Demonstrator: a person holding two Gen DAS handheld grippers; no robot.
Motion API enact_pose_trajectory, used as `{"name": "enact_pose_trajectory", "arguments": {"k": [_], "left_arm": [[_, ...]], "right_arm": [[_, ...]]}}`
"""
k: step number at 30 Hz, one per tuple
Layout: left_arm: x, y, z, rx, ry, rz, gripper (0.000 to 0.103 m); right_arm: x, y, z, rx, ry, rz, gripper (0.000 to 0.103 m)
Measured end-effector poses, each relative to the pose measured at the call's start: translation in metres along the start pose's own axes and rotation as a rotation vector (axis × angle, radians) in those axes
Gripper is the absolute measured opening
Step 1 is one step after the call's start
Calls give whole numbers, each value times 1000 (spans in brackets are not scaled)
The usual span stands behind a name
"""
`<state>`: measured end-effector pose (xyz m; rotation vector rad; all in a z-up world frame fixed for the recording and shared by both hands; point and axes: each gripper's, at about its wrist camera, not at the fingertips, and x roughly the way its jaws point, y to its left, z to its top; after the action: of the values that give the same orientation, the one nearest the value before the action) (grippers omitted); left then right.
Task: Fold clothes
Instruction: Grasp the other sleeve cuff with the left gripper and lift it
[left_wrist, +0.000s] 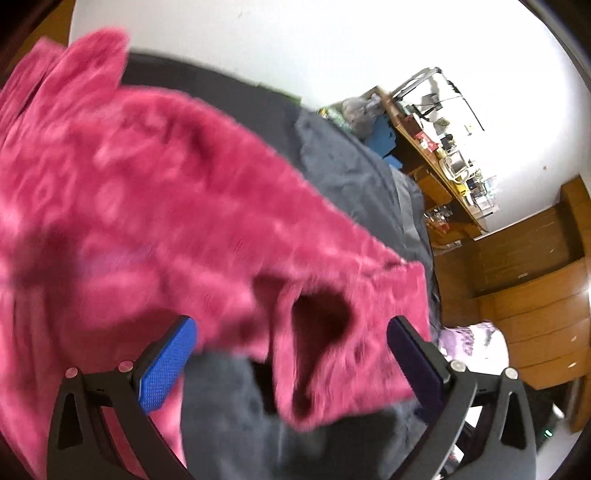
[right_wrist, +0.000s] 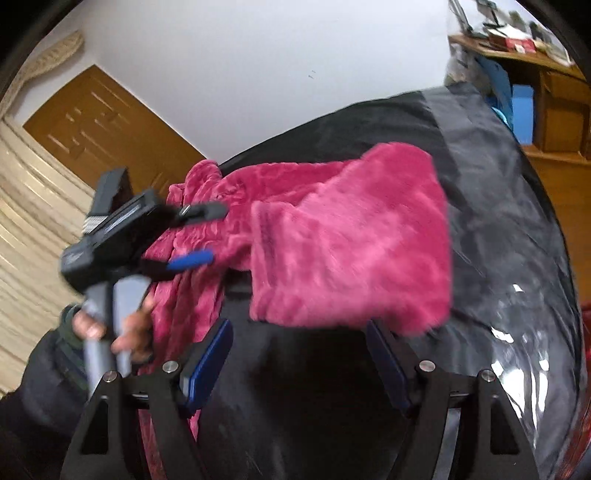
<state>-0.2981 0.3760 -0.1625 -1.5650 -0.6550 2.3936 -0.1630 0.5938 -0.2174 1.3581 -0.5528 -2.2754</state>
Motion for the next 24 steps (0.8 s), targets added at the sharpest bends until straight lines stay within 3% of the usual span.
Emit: {"name": "enact_pose_trajectory", "arguments": {"k": [3, 6, 10, 12, 15, 19, 22, 24], "left_arm": [[18, -12, 0, 52, -8, 32, 103], [30, -21, -3, 110, -1, 121, 103], [22, -26, -5, 148, -88, 190, 103], [23, -25, -4, 147, -92, 168, 103], [35, -21, -1, 135, -14, 79, 103], [42, -21, 2, 140, 19, -4, 101], [54, -29, 2, 179, 78, 25, 84], [59, -35, 3, 215, 110, 47, 54]], "right_arm": [[-10, -9, -9, 20, 4, 10, 76], [-14, -15, -15, 41, 6, 21, 76], [-19, -21, -18, 47, 12, 34, 76], [-18, -22, -18, 52, 15, 43, 76], [-15, -23, -17, 51, 22, 51, 76], [-13, -22, -17, 48, 29, 52, 76], [-14, -25, -19, 59, 34, 44, 76], [-15, -27, -20, 69, 32, 37, 76]]}}
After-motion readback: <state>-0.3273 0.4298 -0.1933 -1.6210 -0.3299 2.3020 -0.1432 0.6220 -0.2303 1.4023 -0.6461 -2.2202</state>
